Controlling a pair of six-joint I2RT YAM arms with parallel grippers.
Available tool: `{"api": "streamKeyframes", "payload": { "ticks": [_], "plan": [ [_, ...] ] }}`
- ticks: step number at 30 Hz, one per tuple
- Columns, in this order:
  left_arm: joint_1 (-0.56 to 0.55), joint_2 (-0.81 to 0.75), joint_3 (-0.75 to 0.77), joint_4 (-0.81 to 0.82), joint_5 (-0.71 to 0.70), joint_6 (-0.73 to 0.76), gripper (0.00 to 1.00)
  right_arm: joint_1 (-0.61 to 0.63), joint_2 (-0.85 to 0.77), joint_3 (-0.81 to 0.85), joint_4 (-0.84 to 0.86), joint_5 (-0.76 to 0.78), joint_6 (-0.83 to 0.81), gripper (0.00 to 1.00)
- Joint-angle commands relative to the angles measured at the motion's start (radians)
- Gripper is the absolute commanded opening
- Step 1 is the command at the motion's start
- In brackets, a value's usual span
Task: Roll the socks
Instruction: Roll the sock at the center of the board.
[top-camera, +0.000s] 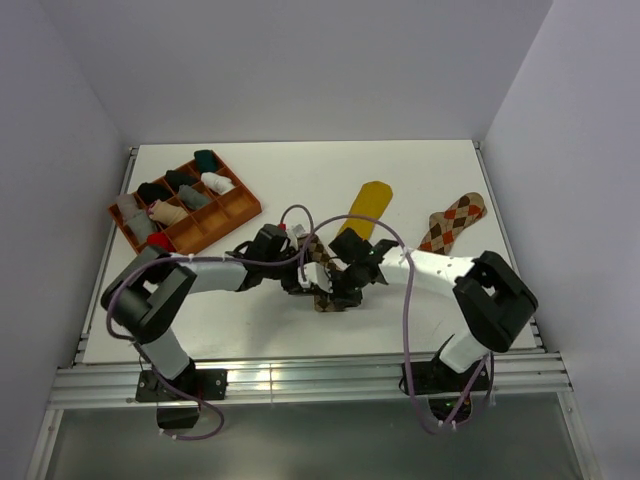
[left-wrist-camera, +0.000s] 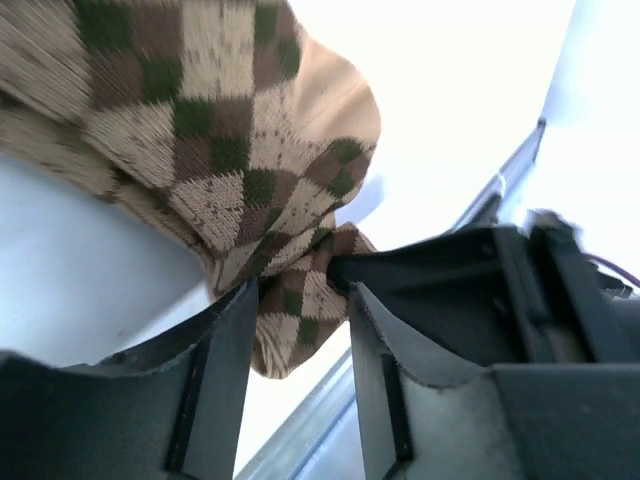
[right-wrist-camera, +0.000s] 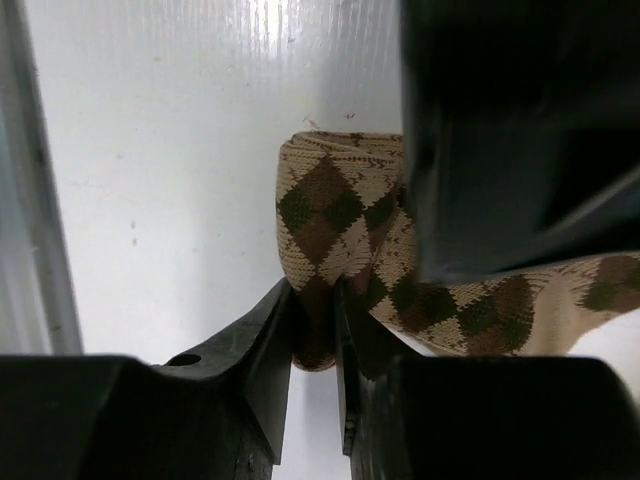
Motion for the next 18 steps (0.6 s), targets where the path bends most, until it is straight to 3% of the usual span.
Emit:
{"api": "streamKeyframes", "payload": {
  "ticks": [1,11,18],
  "plan": [
    [0.008,-0.116,-0.028,-0.049,-0.185,0.091,0.48,-0.048,0.077,0.071,-0.216,-0.148,-0.015,0.27],
    [0.039,-0.358,-0.235,0.029,-0.423,0.017,0.44,-0.158,0.377,0.373,-0.628,-0.357,-0.136,0.28],
    [0.012,-0.549,-0.351,0.156,-0.471,0.145,0.46,-0.243,0.611,0.582,-0.808,-0.420,-0.159,0.28]
  ]
}}
